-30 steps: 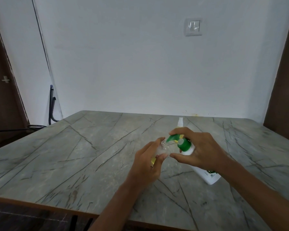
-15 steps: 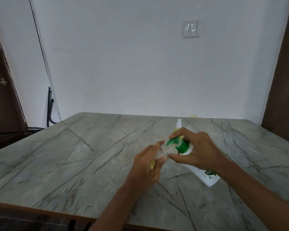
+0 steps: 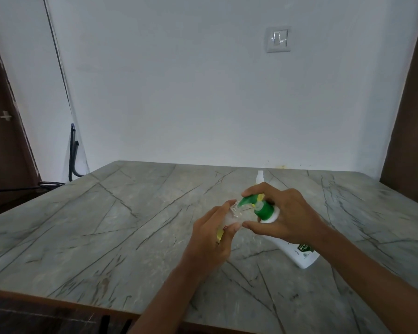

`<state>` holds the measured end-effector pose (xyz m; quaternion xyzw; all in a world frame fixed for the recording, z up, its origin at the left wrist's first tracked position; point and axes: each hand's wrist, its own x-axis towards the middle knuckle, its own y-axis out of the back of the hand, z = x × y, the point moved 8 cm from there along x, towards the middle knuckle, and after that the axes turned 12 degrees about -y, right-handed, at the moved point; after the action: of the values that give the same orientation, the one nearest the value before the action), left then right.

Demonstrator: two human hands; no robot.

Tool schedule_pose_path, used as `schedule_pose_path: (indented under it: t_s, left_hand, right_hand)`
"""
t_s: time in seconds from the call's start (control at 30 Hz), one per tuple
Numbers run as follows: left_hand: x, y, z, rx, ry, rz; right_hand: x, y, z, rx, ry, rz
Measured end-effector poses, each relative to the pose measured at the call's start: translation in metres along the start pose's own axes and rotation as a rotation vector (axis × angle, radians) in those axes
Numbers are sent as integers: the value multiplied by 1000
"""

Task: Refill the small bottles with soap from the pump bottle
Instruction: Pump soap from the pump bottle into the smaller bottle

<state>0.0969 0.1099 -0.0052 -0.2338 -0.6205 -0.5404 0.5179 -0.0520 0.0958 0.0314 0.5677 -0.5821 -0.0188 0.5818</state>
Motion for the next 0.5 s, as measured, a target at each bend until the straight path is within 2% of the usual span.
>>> schedule_pose_path:
  t_s: [0.27, 0.5]
  left_hand:
    - [-2, -5, 3, -14, -25, -54]
    - [1, 1, -1, -11, 12, 16]
  right_hand:
    - [-2, 6, -4, 84, 16, 32]
    - [-5, 4, -6, -76, 5, 31]
